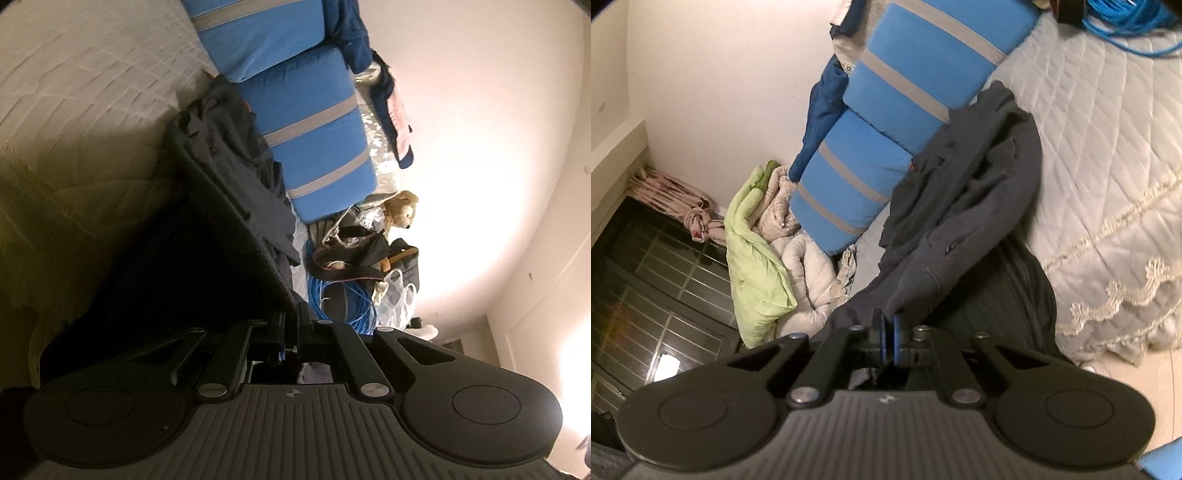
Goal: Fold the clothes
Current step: 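Lift the hem with both grippers and fold it over toward the pillows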
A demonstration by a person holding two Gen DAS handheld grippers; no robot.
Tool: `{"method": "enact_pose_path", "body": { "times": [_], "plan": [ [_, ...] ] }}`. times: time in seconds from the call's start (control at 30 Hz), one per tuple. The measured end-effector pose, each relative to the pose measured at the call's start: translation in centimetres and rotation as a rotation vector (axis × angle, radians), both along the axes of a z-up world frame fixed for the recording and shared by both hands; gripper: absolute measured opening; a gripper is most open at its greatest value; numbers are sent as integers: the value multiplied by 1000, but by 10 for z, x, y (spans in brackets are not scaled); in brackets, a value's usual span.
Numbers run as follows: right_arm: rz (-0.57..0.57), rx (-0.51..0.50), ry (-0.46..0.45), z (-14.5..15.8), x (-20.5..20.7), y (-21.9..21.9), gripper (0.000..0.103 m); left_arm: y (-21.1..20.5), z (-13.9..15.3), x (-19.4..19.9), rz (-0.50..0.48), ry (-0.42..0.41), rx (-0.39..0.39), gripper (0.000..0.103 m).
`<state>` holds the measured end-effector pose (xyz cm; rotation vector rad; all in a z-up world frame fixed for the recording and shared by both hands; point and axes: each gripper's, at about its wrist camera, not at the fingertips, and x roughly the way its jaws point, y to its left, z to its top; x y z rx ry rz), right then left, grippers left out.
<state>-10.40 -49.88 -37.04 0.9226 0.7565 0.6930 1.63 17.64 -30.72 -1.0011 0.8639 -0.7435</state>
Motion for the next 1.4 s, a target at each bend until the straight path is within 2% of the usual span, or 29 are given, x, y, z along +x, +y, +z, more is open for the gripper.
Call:
{"method": "enact_pose_path", "body": {
  "times": [0.23, 0.73, 1.4],
  "plan": [
    [-9, -12, -37, 15, 14, -1, 5, -6, 14, 15, -2, -42, 14, 5],
    [-34, -137, -122, 53, 49, 10, 4, -19, 36, 50, 32, -110, 63, 5],
    [-83, -203, -185, 76, 97, 21, 4, -25, 54, 91, 80, -166, 143, 5]
  ]
}}
